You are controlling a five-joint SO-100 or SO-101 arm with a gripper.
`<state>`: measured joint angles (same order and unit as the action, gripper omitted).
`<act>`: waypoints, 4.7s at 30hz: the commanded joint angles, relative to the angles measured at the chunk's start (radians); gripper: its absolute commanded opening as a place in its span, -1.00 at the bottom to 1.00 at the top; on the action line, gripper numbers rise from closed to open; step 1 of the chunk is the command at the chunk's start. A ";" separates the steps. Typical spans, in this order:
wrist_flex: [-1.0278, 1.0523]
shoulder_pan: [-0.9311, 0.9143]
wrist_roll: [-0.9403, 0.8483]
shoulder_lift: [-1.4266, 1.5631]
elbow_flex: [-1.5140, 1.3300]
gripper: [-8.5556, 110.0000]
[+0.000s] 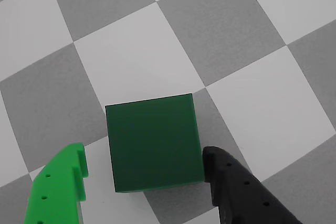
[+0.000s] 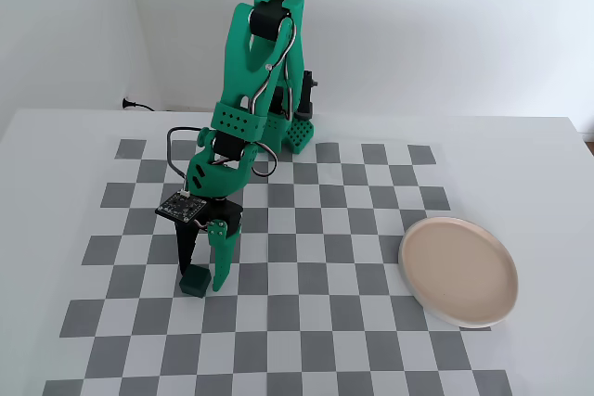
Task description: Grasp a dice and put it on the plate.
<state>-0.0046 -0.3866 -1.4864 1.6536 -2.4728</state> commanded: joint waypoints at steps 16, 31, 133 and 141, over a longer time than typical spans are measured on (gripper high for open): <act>-0.012 -0.006 0.002 0.035 0.069 -0.93; 0.238 0.130 0.081 0.385 0.084 -0.93; 0.557 1.108 0.146 0.245 0.522 -0.65; 0.719 1.054 0.152 0.442 0.518 -0.90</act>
<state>0.6719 0.6842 -1.3422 1.9604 -2.0525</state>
